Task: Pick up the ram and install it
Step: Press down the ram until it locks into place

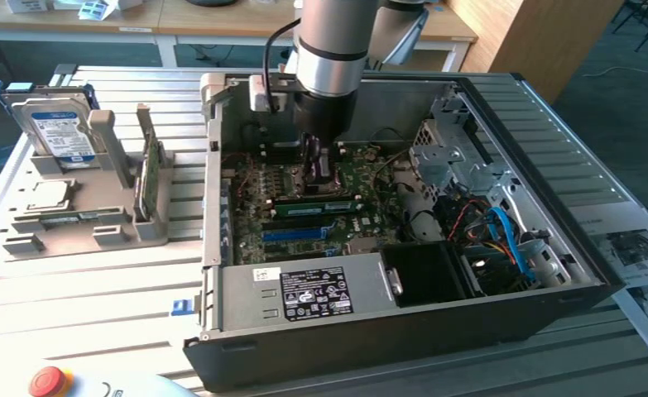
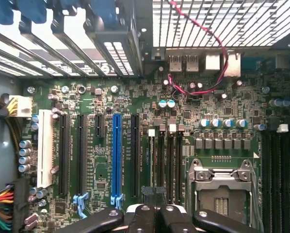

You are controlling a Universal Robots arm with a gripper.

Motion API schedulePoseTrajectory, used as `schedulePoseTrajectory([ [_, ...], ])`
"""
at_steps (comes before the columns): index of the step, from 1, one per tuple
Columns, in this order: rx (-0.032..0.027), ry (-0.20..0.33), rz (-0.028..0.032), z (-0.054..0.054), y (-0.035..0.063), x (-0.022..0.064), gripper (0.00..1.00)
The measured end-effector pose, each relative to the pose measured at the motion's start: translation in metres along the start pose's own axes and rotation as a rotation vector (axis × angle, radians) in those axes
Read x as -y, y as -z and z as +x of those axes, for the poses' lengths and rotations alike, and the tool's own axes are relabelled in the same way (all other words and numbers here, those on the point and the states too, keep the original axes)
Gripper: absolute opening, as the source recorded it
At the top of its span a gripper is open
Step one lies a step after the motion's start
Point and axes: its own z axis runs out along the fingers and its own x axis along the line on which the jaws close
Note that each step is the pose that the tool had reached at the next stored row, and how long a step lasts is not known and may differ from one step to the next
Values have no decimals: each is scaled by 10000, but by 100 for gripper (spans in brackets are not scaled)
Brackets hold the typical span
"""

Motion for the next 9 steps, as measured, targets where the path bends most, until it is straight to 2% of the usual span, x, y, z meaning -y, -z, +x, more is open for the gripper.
schedulePoseTrajectory([
  [5,-2,6,-112,4,75,-3,10],
  [9,-2,9,-162,6,107,-4,10],
])
